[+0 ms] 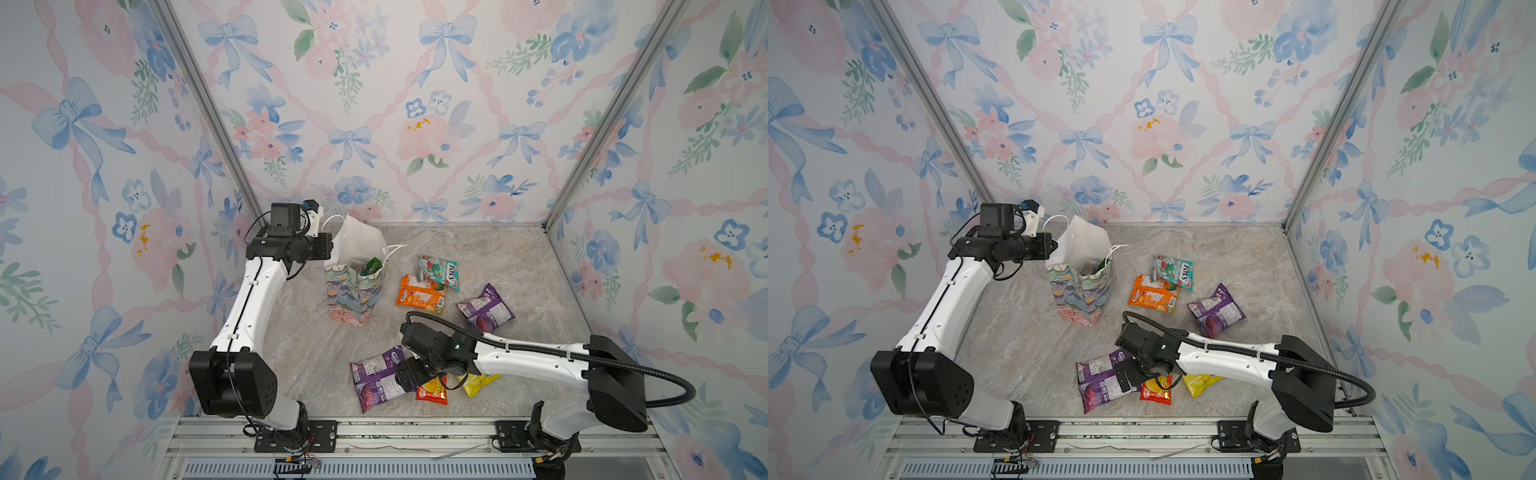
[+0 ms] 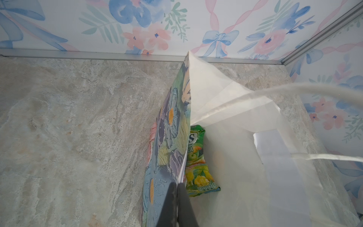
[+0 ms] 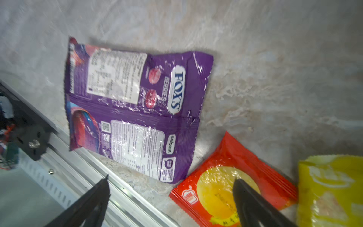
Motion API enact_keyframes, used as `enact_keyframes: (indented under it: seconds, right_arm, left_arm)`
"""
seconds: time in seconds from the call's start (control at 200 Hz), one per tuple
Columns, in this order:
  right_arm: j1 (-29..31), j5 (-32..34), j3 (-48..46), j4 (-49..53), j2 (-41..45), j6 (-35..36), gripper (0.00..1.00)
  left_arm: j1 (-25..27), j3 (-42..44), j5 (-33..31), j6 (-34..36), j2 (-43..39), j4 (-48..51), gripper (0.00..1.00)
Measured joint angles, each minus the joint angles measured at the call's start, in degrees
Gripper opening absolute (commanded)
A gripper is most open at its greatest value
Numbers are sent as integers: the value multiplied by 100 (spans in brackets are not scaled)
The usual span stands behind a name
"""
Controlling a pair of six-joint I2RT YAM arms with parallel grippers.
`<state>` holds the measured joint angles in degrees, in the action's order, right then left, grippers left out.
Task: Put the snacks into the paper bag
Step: 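Move the right gripper out of the bag toward the purple Berries packet, then lower the right gripper onto the purple Berries packet and close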
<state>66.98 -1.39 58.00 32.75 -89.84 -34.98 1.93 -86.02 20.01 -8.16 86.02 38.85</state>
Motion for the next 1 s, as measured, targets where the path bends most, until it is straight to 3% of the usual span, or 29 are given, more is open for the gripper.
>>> enact_keyframes:
  seconds: [0.24, 0.54, 1.0]
  right_arm:
    - [442, 402, 588, 566, -728, 487, 100]
    - [468, 881, 883, 916, -1224, 621, 99]
    - [-354, 1178, 1506, 841, -1707, 1032, 99]
  left_arm:
    - [-7, 28, -2, 2, -28, -2, 0]
    - [-11, 42, -2, 2, -37, -4, 0]
    - [-61, 81, -2, 0, -59, -13, 0]
